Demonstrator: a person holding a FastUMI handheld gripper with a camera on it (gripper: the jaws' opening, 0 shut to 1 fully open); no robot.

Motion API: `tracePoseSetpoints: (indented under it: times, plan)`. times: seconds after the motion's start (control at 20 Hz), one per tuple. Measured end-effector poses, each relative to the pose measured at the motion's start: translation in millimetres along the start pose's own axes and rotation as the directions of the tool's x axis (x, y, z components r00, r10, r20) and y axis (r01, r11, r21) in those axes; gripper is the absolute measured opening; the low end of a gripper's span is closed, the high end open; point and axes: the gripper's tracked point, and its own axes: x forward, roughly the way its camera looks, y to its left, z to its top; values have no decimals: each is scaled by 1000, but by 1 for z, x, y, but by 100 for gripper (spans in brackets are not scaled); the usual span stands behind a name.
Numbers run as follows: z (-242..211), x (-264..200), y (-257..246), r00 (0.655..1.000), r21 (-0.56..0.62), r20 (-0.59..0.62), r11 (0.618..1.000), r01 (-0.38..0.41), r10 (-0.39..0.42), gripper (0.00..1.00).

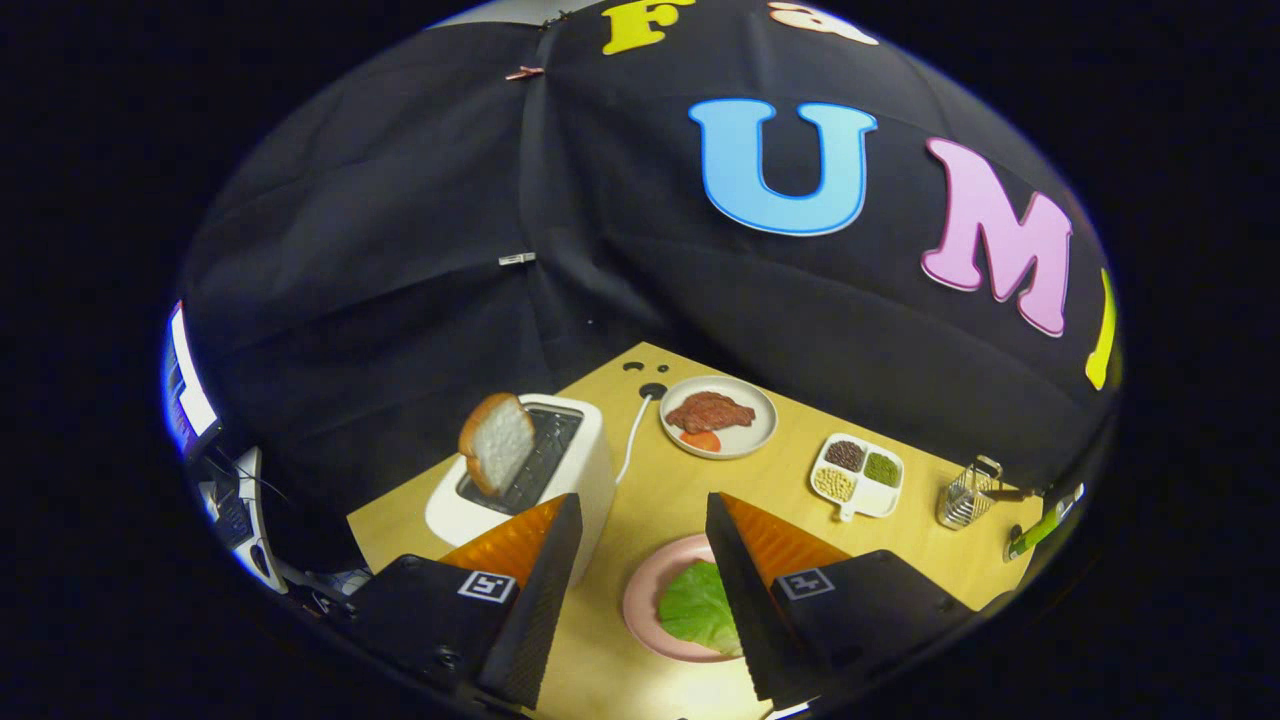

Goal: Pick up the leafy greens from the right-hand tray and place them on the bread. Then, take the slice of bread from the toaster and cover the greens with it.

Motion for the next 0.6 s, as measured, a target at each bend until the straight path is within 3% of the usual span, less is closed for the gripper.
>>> tracePoseSetpoints:
  times: [0.2,0.6]
  plan:
    - [25,31,50,999,-29,1,999,-42,42,79]
    - [7,109,110,994,-53,-100,998,-38,33,80]
